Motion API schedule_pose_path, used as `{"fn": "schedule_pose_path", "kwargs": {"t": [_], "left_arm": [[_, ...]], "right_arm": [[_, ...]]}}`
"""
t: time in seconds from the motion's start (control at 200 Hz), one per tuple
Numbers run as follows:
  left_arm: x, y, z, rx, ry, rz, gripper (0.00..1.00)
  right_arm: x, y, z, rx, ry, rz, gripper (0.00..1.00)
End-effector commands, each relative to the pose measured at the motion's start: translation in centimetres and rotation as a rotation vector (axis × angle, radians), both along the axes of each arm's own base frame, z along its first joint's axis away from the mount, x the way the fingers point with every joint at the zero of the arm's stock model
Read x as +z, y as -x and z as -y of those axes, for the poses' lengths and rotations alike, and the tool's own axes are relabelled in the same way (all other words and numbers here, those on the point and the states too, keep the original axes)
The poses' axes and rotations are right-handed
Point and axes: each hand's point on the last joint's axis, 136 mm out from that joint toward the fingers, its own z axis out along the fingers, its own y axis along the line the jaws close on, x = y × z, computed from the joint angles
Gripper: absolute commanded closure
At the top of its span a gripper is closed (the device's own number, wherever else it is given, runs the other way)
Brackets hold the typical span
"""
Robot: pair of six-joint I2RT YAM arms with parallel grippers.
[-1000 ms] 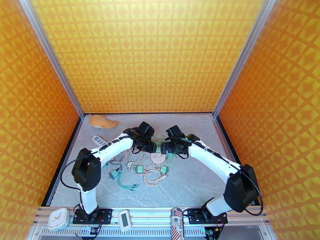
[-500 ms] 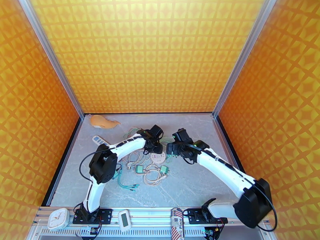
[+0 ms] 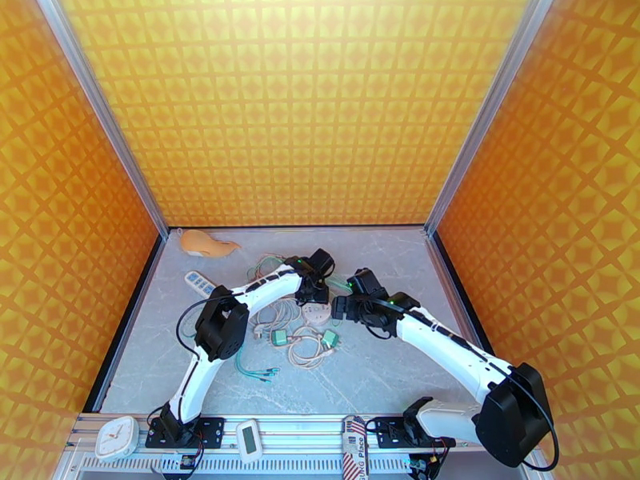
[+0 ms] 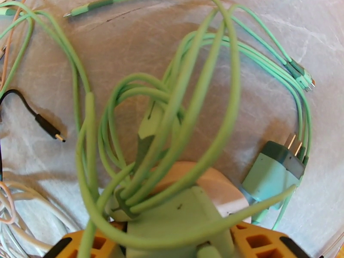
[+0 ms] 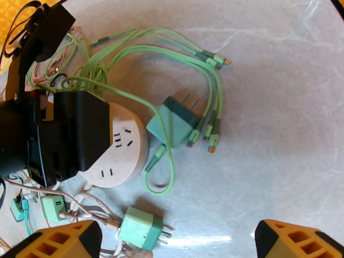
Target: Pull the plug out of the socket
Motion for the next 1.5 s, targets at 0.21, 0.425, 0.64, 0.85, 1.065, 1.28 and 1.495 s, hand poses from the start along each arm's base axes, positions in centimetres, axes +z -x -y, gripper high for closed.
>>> {"fn": "schedule_pose_path", "kwargs": {"t": [0.21,0.425,0.64,0.85,1.065,1.28,1.495], "left_arm": [[-0.5,-1.7,-0.2,0.06,-0.045,0.023,0.38],[-0.7,-1.4,-0.8,0.063,-0.066,0.012,0.51],[0.1,-0.7,-2.1,0.052,-0.092,0.022,0.62],[0.7,-0.2,-2.6,0.028,-0.105,0.028,0.62],[0.3,0.3,-3.1,0.017,-0.123,0.016,0.63],[0.3,0.4,-3.0,0.019,-0.123,0.012,0.63],[0.2,0.5,-3.1,0.019,-0.127,0.008,0.64]], "right_arm": [[0.8,-0.3,-0.9,0.009,-0.071,0.028,0.01],[0.9,-0.2,-1.0,0.012,-0.079,0.03,0.02],[0.0,-0.5,-3.6,0.064,-0.211,-0.005,0.19],[-2.3,-1.4,-6.3,0.09,-0.382,-0.082,0.53],[-4.9,-2.8,-7.0,0.056,-0.481,-0.141,0.56],[-7.4,-4.1,-7.0,0.016,-0.537,-0.182,0.57],[-9.0,-5.1,-8.0,0.039,-0.57,-0.227,0.61]]}}
